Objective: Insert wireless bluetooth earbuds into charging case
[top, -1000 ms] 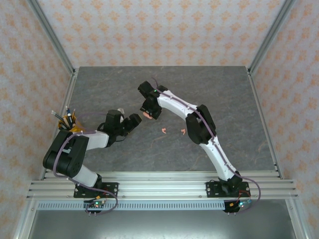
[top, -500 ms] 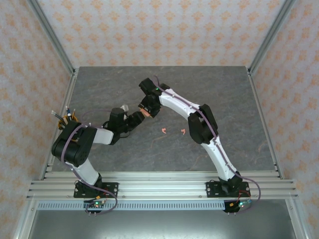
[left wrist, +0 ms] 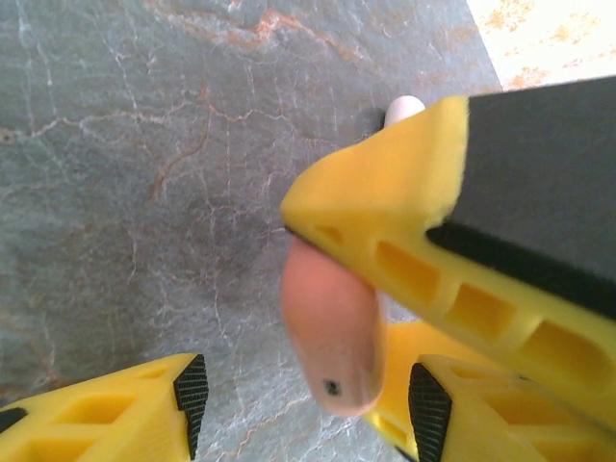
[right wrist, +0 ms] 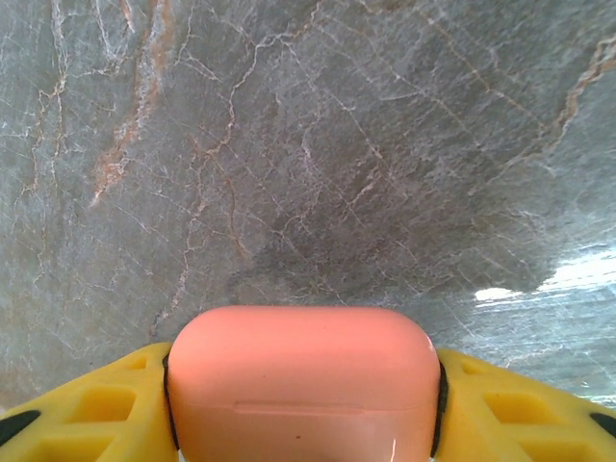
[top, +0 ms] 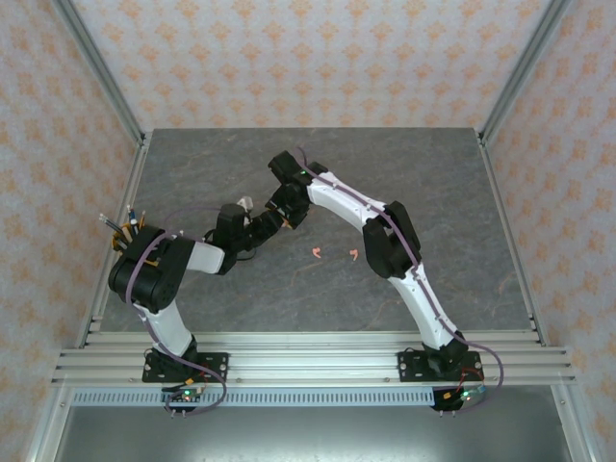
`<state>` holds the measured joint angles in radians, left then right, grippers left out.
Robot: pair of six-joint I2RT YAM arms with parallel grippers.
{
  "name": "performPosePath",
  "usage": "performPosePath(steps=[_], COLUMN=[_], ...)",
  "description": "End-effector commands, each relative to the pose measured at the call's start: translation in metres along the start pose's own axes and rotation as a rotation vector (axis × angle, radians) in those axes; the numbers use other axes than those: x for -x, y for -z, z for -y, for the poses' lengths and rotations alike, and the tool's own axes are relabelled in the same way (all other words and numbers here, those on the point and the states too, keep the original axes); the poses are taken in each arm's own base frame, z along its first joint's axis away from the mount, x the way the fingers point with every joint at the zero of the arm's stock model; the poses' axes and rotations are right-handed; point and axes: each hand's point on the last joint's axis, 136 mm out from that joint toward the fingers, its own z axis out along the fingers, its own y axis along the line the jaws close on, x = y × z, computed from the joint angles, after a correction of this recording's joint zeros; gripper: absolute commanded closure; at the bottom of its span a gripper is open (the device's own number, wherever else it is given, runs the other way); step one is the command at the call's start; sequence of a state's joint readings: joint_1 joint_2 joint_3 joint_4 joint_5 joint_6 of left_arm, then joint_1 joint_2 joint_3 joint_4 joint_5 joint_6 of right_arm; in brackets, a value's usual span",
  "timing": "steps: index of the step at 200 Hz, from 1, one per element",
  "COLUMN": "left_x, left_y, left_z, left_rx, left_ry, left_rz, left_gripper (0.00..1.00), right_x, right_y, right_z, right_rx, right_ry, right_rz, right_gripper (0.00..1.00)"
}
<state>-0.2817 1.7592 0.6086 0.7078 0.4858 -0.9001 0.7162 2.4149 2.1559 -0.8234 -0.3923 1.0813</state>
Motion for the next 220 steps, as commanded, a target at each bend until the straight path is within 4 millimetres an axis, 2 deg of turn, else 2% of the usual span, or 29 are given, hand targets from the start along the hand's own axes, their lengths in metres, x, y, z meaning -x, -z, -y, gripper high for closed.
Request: performPosePath(steps=[1,37,77,136,176,184,200,220], left_x=[0.015,0.02,0.022,0.027,0.026,0.026,0.023,0.018], left_y=[-0.005,-0.011,-0.017,-0.021,-0.021,-0.02,-0.018,-0.013], left_z=[0.015,0.018,0.016,0.02,0.023,0.024,0.025,0.026], left_rx=[-0.034,-0.041,-0.044,-0.047,-0.047,-0.046,-0.044,-0.033], left_ry=[-0.02,-0.021,-0.017,-0.021,-0.029,-0.032,-0.038,-0.05], left_rz=[0.055,0.065,0.07,0.076,0.063,0.059,0.041,0.015], left_gripper=[0.42,0.47,0.6,0.73,0.87,0.89,0.95,1.0], right_x=[-0.002,-0.006,-0.009,-0.013,-0.013,-0.012,-0.006,0.011], right_y=[0.022,0.023,0.025,0.027,0.033,0.036,0.045,0.065], right_z=[-0.011,-0.012,-0.01,-0.006,-0.007,-0.009,-0.01,-0.012], right_rx=[0.049,0.056,0.056,0.049,0.062,0.068,0.08,0.111], right_ry=[-0.011,-0.013,-0.012,-0.005,0.002,0.005,0.01,0.017], right_rz=[-0.002,-0.02,-0.031,-0.041,-0.041,-0.036,-0.016,0.027], right_gripper=[0.56,0.56,0.56,0.56,0.55,0.52,0.38,0.22])
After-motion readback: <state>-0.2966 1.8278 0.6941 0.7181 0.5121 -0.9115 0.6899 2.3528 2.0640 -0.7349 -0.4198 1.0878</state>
